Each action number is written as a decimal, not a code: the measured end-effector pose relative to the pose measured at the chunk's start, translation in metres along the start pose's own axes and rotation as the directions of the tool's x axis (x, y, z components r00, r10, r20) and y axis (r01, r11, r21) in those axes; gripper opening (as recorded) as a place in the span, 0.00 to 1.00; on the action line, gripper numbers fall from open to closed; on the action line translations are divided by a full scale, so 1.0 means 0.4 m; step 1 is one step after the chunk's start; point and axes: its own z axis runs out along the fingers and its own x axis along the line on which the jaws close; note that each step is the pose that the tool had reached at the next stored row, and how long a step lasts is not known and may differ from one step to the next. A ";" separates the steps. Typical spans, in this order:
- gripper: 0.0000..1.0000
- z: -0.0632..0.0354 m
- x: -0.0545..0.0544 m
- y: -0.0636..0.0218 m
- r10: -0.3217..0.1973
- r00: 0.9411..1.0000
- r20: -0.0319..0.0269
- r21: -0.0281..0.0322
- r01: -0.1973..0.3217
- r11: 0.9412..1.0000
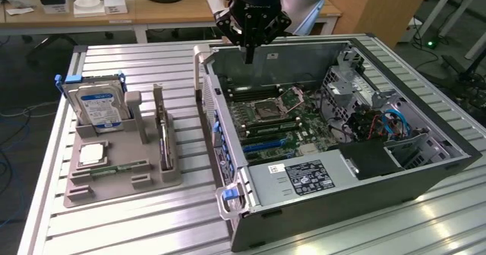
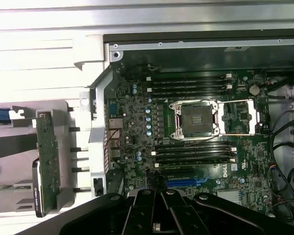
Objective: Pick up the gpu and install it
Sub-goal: 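Reach for the gpu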
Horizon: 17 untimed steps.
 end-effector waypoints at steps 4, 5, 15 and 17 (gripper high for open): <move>0.10 0.000 0.008 -0.001 0.000 1.000 0.000 0.000 0.000 1.000; 0.10 0.000 0.011 -0.001 0.000 1.000 0.000 0.000 0.000 1.000; 0.10 -0.001 0.033 -0.003 0.000 1.000 0.000 0.000 0.000 1.000; 0.10 -0.001 0.038 -0.003 0.000 1.000 0.000 0.000 0.000 1.000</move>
